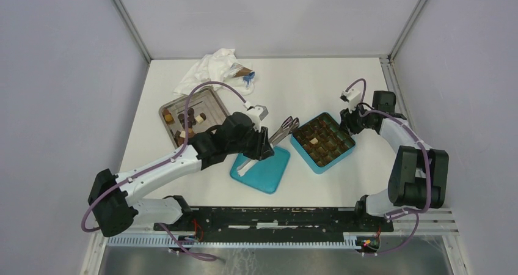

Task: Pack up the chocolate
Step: Pick up the packing box from the center of the board.

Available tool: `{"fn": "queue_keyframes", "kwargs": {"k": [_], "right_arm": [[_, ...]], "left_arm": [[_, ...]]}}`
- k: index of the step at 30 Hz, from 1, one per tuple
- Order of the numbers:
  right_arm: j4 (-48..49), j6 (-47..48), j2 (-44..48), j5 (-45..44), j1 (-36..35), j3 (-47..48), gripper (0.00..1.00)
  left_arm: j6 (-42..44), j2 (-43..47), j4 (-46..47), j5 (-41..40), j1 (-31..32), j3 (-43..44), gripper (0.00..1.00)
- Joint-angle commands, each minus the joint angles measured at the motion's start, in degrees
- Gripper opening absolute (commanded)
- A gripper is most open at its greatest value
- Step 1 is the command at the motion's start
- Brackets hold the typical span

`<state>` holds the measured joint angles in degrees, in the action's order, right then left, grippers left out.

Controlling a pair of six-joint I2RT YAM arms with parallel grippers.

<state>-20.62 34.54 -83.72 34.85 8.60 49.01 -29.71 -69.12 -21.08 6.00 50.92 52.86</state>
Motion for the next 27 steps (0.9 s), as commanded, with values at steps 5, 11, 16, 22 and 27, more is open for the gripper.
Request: {"fn": "queue_keyframes", "kwargs": {"k": [5,11,16,22,27], "right_arm": [[3.6,-2.2,-4.8,-1.9,-4.7,3.7,0.42],[4.8,-3.1,-5.5,-4.9,-7.1,4.6,0.37],[4.9,-3.2,-6.9,-4.9,-7.6,5.0,0.24],[4.0,-2.9,-8.9,-5.5,-7.8,6.8,0.30],[2.7,-1.3,-10.4,-4.4,-7.8,7.8,0.22]], "left_arm": [[-1.4,-1.0,5.1,-1.1,1.3,3.0,0.02],[-1.2,-0.9,5.1,-1.5,2.2,3.1,0.02],[-0.9,-0.2,5.2,-2.1,2.8,2.8,0.02],[-0.6,0.4,5.2,-2.3,3.3,2.6,0.02],[-0.5,0.6,5.4,-2.3,3.6,2.2,0.02]]}}
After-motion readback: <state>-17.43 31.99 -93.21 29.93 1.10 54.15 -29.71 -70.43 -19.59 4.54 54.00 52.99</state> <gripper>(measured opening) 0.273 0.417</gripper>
